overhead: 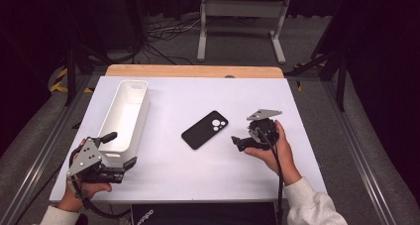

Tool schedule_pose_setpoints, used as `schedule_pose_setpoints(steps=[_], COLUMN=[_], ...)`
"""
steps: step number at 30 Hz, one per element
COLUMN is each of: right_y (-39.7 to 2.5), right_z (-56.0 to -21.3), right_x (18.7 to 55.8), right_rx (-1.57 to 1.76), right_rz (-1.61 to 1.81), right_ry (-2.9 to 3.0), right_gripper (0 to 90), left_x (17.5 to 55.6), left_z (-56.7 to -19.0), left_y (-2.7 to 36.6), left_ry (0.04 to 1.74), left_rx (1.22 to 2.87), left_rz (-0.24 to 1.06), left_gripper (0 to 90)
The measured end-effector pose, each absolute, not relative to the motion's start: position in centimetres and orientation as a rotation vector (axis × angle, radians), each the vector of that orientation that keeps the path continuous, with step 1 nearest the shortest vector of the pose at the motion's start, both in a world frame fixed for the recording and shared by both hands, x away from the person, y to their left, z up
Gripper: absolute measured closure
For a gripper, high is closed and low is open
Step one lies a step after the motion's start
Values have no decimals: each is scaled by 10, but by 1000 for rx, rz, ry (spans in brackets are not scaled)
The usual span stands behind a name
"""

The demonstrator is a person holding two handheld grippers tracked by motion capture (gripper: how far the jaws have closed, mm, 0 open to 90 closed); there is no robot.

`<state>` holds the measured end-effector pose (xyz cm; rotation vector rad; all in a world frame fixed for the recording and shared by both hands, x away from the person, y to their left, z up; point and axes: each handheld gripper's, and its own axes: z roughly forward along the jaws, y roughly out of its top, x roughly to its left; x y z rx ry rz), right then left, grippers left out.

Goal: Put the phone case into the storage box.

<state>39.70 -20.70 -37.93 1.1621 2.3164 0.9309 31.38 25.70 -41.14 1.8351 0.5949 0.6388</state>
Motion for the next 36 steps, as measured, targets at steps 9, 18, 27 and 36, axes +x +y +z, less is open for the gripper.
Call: schedule_pose_setpoints(steps=[9,18,27,36], right_y=[-197,-182,-173,-164], right_z=[-380,-389,-407,-419], right_x=[434,468,492,508], right_rx=[1309,1411,1522,1595], right_rz=[873,790,736,704], right_ry=[2354,2399,2430,2445], right_gripper=[115,163,229,280], left_x=[315,315,315,314], left_z=[-412,-413,-414,-414], left_y=[255,254,254,254], left_ry=[588,580,578,564], left_rx=[1843,1871,1867,1877], left_rz=[640,639,647,639], left_gripper=[43,43,44,44])
